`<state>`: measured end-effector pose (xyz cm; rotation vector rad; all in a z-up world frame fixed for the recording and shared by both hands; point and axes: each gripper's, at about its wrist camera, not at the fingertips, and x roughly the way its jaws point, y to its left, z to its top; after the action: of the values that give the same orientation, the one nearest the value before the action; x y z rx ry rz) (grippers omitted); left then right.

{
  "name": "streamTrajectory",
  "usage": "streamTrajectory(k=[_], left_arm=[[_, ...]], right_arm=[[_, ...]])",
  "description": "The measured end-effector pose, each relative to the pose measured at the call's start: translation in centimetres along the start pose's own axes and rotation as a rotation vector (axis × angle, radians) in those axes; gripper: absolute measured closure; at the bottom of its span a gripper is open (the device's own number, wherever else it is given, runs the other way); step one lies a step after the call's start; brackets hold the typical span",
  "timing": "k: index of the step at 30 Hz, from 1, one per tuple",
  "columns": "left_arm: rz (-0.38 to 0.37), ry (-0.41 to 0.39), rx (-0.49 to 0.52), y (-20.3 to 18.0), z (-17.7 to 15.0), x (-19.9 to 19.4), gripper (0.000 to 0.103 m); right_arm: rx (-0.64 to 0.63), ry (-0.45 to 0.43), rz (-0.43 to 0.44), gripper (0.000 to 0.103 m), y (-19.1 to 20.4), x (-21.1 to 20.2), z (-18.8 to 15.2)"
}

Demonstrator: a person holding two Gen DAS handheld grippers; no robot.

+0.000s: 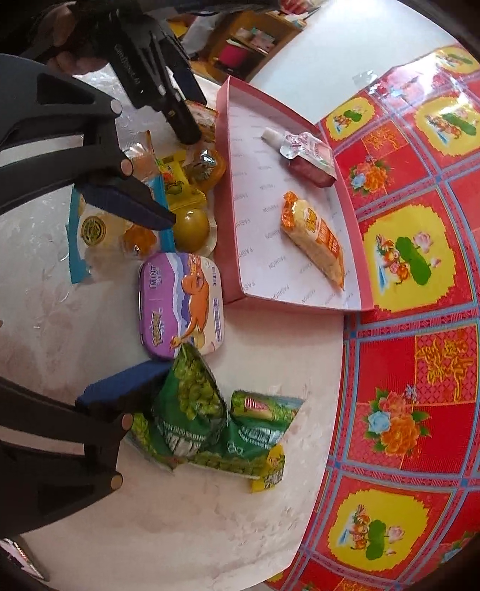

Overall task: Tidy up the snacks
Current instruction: 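Grasp the striped candy pack with the left gripper while the right gripper grasps the purple tin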

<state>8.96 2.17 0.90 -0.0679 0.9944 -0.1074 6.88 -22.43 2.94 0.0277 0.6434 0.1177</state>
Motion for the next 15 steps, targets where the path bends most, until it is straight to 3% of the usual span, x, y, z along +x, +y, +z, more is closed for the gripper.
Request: streamTrajectory(k=[11, 15], left_arm=[[0.079, -0.042, 0.064, -1.2, -0.4, 0.5, 0.027], [0.08, -0.053, 0.065, -1.1, -0.5, 0.5, 0.031]], right_arm=[[-0.055, -0.032, -0.041, 0.028, 0.3, 0.3, -0.1], [-0.069, -0.052, -0.07, 0.036, 0.3, 0.3, -0.2]])
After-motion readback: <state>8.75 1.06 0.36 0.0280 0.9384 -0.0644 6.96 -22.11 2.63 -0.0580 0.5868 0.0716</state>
